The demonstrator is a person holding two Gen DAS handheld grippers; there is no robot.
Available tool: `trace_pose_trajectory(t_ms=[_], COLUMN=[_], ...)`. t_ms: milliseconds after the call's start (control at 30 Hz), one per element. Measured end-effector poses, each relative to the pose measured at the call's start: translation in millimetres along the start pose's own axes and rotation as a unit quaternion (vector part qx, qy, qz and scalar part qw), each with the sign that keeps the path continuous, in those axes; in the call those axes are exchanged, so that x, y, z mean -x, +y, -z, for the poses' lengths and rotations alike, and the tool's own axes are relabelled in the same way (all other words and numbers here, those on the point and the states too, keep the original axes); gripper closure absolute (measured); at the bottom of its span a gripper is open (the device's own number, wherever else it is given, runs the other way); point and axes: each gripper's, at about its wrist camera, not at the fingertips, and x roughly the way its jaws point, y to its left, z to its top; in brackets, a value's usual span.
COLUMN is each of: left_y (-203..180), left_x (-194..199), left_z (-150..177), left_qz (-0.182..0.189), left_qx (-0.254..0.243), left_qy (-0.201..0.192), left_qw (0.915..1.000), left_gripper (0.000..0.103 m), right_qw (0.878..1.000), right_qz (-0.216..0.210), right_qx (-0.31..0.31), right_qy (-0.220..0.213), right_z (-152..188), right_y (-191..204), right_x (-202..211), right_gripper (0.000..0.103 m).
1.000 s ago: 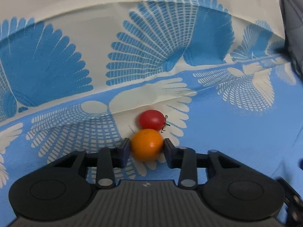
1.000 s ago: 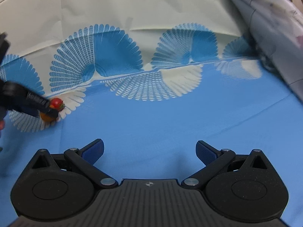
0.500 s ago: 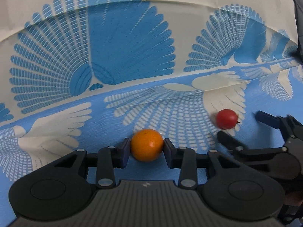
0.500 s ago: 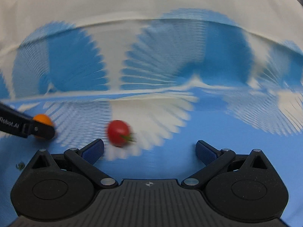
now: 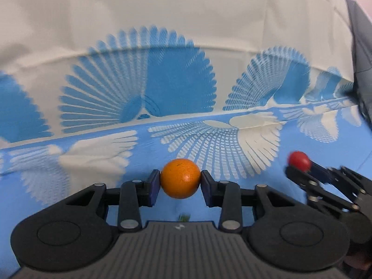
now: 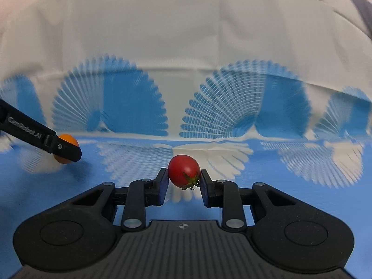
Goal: Organize fruits
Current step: 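Carry the tangerine and red tomato over the box with both tools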
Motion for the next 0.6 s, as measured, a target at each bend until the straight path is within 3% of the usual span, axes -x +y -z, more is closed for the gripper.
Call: trace_pose_trajectory(t_ms=[200,600], left_y=[0.4,27.6], left_x=[102.3,314.7], left_z=[55.5,166.9], left_qz=[-0.006,-0.029], left_qx=[0.01,0.043], left_qy=[0.015,0.011], left_qw=[0.9998,0.9986], left_gripper=[0.061,0.061], right_qw=[0.999,0.997], right_qz=[-0.018,-0.061], right_qx=[-0.045,-0.048], right_qy=[-0.004,0.017], right_z=[3.1,14.1], right_y=[37.8,162.7], right_x=[108.9,300.7], right_gripper=[0.072,0.072])
